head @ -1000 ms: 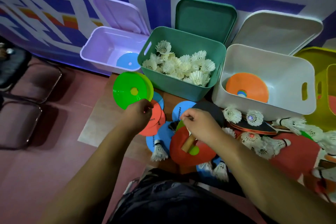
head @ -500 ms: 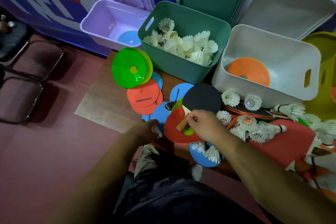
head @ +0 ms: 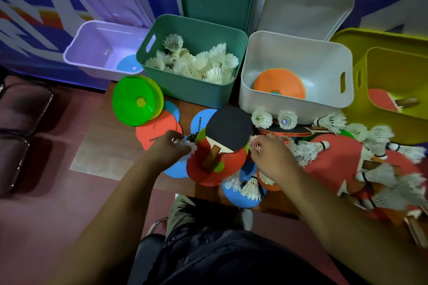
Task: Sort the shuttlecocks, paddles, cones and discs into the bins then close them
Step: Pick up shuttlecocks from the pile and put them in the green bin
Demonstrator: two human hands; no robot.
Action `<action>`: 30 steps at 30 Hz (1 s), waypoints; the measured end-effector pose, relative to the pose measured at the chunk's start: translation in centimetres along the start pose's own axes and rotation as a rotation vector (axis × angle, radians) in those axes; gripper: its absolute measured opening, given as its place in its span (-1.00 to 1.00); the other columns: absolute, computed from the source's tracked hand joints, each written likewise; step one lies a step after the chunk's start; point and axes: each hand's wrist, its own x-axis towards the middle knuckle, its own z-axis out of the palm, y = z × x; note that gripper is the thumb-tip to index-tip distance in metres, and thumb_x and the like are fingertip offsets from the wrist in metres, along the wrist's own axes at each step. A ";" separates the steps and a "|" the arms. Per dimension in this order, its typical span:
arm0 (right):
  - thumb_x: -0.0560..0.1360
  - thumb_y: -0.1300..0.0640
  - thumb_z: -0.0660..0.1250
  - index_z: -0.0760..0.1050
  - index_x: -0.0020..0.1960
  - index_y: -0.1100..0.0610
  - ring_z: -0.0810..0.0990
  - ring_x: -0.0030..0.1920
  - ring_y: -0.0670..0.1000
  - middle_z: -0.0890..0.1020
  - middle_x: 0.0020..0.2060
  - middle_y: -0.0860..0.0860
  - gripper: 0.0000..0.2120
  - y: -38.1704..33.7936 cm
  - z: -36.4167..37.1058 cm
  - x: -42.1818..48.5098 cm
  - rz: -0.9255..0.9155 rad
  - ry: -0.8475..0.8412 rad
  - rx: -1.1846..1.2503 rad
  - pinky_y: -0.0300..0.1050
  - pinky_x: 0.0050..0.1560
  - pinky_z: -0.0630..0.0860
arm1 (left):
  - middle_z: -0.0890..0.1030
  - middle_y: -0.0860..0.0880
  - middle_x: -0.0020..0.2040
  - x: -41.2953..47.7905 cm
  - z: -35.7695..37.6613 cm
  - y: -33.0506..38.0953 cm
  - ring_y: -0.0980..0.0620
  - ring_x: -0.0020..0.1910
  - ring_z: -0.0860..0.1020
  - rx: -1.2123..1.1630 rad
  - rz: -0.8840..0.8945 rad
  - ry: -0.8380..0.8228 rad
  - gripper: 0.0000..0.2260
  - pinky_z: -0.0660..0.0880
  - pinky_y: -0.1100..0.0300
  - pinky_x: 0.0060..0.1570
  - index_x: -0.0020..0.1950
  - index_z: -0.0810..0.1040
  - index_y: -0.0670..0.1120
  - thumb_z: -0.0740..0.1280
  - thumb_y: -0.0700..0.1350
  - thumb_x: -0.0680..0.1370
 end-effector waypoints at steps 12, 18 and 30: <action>0.60 0.09 0.28 0.57 0.17 0.06 0.60 -0.11 0.17 0.47 0.13 0.02 -0.82 0.8 0.8 -0.3 0.018 -0.074 -0.198 0.04 -0.15 0.60 | 0.65 -0.08 -0.09 -1.7 3.5 6.7 0.00 -0.18 0.60 -0.448 -0.007 -0.325 -0.64 0.58 0.04 -0.05 0.27 0.59 0.00 0.54 -0.02 0.50; 0.57 0.26 0.28 0.58 0.07 0.07 0.51 -0.23 0.16 0.47 0.10 0.04 -0.84 0.0 1.0 0.6 0.071 -0.098 -0.297 -0.03 -0.25 0.45 | 0.69 -0.10 -0.01 -1.7 3.3 7.2 -0.03 -0.12 0.64 -0.422 0.005 -0.331 -0.60 0.61 0.02 0.00 0.29 0.60 0.05 0.56 0.02 0.48; 0.61 0.05 0.27 0.65 0.07 0.00 0.61 -0.02 0.11 0.61 0.04 -0.02 -0.82 -3.1 -2.8 1.5 -0.037 0.152 0.016 0.05 -0.09 0.62 | 0.68 -0.12 -0.01 -0.3 -0.9 7.2 -0.09 -0.12 0.65 -0.587 0.016 -0.227 -0.74 0.57 -0.03 0.04 0.29 0.57 -0.05 0.45 -0.04 0.62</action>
